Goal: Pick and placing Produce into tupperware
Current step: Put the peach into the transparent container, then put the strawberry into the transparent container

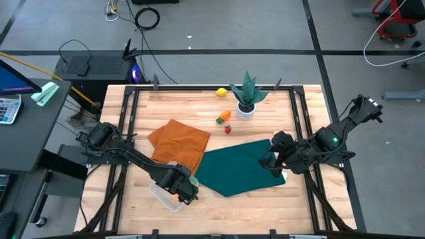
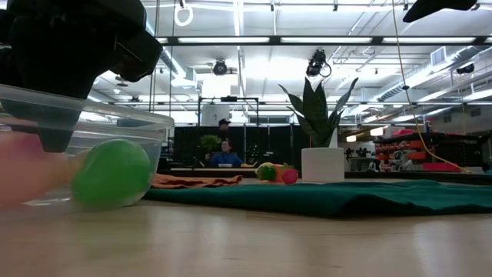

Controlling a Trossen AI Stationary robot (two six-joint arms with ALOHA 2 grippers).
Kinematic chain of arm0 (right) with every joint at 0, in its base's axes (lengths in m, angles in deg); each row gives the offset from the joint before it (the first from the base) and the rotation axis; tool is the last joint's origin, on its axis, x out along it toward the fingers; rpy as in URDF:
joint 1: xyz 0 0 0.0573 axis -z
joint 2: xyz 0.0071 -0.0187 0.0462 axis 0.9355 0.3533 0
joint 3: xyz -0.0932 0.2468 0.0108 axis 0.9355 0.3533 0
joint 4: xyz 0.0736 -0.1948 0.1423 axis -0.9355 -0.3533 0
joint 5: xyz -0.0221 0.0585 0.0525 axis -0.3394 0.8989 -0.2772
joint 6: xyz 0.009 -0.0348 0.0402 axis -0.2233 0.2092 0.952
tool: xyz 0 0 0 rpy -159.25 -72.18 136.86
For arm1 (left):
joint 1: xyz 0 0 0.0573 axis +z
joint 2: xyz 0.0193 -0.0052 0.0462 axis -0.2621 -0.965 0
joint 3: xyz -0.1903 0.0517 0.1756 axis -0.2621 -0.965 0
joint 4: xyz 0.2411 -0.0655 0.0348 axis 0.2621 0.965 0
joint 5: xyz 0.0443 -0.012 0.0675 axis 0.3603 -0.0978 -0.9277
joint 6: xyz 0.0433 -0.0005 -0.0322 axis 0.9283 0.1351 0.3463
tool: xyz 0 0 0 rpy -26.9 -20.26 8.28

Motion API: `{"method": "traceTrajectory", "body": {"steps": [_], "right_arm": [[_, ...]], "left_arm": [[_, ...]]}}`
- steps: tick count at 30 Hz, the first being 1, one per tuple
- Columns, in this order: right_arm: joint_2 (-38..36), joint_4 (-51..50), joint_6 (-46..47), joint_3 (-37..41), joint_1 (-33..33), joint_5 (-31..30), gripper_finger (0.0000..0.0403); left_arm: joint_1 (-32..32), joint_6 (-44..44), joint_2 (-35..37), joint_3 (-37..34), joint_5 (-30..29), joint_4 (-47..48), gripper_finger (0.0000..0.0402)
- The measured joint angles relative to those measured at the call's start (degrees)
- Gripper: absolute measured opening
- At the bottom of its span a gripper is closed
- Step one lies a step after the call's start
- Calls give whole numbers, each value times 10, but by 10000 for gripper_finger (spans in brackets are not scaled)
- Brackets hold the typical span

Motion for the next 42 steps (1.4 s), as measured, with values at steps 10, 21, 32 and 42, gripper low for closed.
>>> {"method": "traceTrajectory", "body": {"steps": [10, 21, 32, 42], "right_arm": [[0, 0, 0, 0, 0, 0, 313], [0, 0, -4, 0, 0, 0, 313], [0, -1, -6, 0, 0, -5, 313], [3, 0, 6, 0, 2, -9, 313]], "left_arm": [[0, 3, 2, 0, -10, 3, 270], [1, 6, 70, 6, -17, 48, 272], [5, 65, 172, 6, -252, 55, 271], [74, 100, 189, 6, -372, 36, 267]]}}
